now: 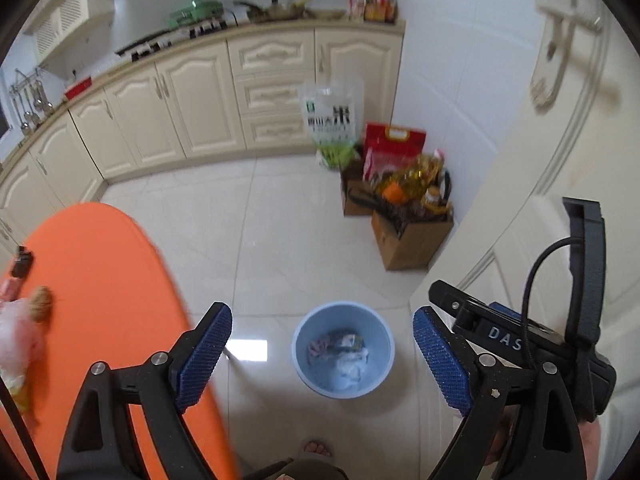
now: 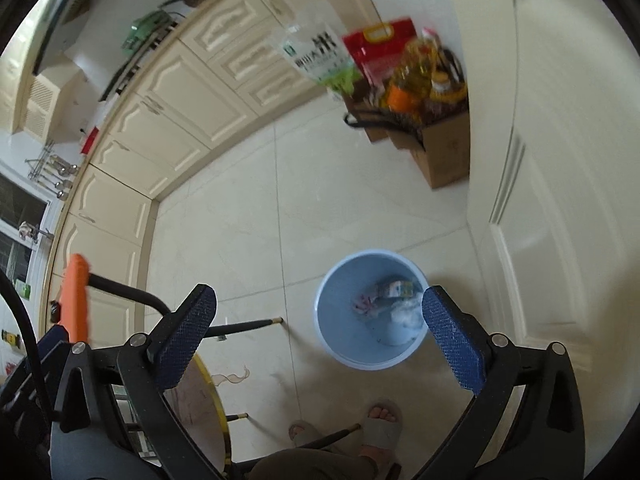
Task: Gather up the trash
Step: 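Move both tools back over the orange table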
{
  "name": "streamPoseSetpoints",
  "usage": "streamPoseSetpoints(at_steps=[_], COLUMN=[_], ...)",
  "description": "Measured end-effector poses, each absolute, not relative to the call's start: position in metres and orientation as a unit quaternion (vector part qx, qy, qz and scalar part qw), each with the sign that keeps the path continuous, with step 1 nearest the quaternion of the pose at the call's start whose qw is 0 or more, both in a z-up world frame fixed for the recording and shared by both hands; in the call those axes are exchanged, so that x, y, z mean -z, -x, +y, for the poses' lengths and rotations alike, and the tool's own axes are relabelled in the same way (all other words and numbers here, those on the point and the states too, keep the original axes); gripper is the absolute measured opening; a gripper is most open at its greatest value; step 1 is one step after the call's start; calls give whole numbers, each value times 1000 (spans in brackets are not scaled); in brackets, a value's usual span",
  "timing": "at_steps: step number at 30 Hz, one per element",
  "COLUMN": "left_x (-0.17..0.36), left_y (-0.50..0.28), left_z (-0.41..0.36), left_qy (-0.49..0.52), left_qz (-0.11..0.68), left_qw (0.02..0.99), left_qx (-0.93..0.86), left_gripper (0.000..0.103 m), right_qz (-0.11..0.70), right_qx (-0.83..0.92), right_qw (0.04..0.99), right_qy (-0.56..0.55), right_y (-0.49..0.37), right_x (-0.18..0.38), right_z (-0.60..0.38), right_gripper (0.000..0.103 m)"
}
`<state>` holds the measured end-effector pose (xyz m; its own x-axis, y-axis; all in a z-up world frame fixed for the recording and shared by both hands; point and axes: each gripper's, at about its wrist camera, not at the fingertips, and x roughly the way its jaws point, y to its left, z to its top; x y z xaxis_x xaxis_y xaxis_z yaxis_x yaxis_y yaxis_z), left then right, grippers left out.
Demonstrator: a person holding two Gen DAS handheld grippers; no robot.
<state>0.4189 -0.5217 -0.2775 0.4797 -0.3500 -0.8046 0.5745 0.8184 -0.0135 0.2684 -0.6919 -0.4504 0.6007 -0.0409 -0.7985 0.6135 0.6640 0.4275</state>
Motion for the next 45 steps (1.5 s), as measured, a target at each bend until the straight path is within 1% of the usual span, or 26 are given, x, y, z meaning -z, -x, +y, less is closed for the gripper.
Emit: streamPoseSetpoints(at_steps=[3, 10, 15, 20, 26, 30, 35, 40, 45], left_x=[255, 210, 193, 183, 177, 177, 175, 175, 180], left_y=[-398, -345, -300, -247, -183, -148, -104, -59, -32], left_z=[-484, -380, -303, -223, -150, -123, -119, -114, -106], left_qy=[-110, -69, -37, -8, 12, 14, 28, 34, 48], left_qz=[405, 345, 304, 267, 236, 227, 214, 197, 191], left_qw=[866, 901, 925, 947, 964, 970, 975, 979, 980], left_qx=[272, 255, 224, 179, 123, 89, 55, 29, 8], left_gripper=[94, 96, 100, 101, 101, 101, 101, 101, 101], right_qz=[381, 336, 308, 287, 267, 259, 244, 232, 227], right_qx=[199, 183, 156, 125, 90, 63, 33, 15, 3], right_qw=[841, 888, 916, 937, 954, 961, 968, 972, 974], right_qy=[-330, -256, -204, -158, -107, -78, -58, -35, -17], right_y=[-262, -252, -249, -247, -247, -247, -244, -242, -237], right_x=[411, 318, 266, 230, 208, 200, 193, 188, 186], right_z=[-668, -589, -516, -443, -361, -310, -263, -234, -212], right_gripper=[103, 103, 103, 103, 103, 103, 103, 103, 103])
